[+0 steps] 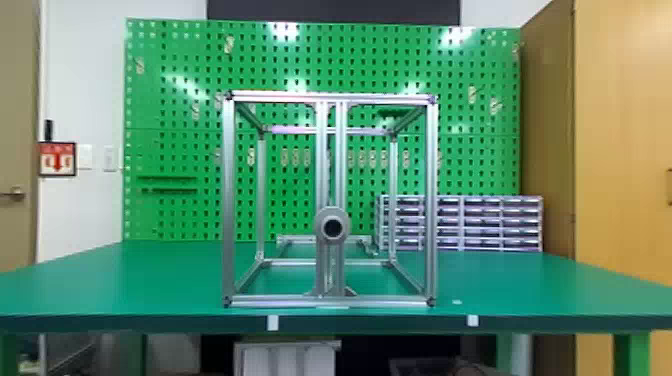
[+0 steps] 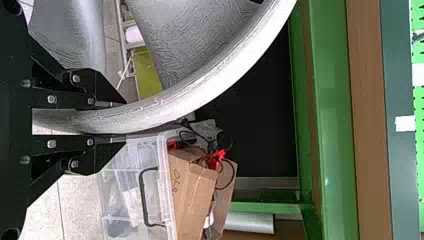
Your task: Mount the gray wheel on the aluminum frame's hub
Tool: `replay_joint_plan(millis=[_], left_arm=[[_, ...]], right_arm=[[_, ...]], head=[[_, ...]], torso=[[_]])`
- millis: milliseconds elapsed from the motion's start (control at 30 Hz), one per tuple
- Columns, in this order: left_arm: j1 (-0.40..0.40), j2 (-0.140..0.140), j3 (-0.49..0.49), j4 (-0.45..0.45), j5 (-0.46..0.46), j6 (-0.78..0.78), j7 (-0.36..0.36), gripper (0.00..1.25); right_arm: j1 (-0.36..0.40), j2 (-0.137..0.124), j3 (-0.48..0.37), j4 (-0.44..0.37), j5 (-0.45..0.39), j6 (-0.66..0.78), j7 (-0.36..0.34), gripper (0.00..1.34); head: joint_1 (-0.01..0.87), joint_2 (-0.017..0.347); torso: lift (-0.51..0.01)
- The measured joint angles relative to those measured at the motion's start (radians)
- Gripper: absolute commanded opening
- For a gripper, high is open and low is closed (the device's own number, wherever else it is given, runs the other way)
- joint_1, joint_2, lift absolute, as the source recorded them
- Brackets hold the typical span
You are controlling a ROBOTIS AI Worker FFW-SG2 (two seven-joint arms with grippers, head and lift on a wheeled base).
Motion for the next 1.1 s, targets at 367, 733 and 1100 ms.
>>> replay_joint_plan(millis=[367,733,1100], left_arm=[[0.0,0.0,0.0,0.0,0.001,0.001,0.0,1.0],[0.002,0.0,0.002,0.0,0.003,0.002,0.0,1.0],[0.005,-0.001,0.006,-0.001,0.008,0.003,0.002,1.01]], right_arm=[[-0.012,0.005,0.005,-0.054,0.014,0.091,0.0,0.07],[-0.064,0.0,0.058,-0.207,0.014,0.323,-0.069,0.07],[-0.141,-0.032,0.157,-0.308,0.003,0.46,-0.153,0.08]], head=[[-0.005,0.006],[-0.005,0.006],[-0.005,0.006]], torso=[[-0.499],[-0.499],[-0.499]])
